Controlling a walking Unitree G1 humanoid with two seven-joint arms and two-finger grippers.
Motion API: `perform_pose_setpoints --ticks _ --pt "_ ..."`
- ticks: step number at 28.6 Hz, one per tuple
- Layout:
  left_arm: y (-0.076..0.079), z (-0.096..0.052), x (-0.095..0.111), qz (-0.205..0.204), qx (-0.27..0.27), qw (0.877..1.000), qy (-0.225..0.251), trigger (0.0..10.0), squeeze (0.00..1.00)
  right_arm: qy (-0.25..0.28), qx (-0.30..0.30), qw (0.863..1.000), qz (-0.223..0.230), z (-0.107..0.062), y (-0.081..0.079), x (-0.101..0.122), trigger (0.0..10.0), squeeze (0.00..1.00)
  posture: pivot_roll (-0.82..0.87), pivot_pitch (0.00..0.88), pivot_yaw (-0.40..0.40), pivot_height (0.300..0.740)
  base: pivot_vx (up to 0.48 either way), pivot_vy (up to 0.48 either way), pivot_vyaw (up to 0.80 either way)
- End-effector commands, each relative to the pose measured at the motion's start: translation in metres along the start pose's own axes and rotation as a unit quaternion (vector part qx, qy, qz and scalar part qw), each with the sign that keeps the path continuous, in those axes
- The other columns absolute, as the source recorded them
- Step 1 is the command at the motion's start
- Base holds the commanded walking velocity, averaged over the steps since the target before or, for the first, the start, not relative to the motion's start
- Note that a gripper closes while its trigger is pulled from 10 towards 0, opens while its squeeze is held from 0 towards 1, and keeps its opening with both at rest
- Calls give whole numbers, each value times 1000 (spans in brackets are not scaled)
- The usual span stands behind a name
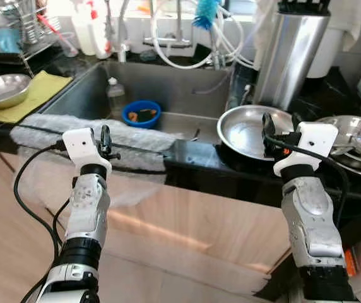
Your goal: Kitchen organization
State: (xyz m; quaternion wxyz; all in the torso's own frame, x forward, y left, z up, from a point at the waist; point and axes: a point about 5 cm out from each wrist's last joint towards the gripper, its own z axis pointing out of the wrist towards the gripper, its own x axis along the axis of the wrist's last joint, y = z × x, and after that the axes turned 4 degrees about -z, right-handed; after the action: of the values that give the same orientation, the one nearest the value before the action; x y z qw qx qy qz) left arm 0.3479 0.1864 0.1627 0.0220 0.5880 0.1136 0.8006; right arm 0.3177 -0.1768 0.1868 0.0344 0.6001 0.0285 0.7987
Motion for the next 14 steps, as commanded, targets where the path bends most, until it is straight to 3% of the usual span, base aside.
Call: perform_pose_setpoints --ticks 1,6,9,14 --pt "-3 3 9 0 6 1000 15 10000 0 18 5 1000 8 3 -5 10 10000 0 -107 86 37 740 0 390 0" --pt "-1 4 10 -3 3 1000 16 10000 0 14 10 1000 13 6 -7 11 10000 0 -108 86 38 740 0 390 0" --pt "1 4 11 -5 0 1000 16 10000 0 14 11 1000 16 6 -8 11 10000 0 -108 87 41 740 0 390 -800" --pt "1 5 11 -5 -3 1000 15 10000 0 16 10 1000 13 3 -10 10 10000 0 -107 92 46 740 0 390 0"
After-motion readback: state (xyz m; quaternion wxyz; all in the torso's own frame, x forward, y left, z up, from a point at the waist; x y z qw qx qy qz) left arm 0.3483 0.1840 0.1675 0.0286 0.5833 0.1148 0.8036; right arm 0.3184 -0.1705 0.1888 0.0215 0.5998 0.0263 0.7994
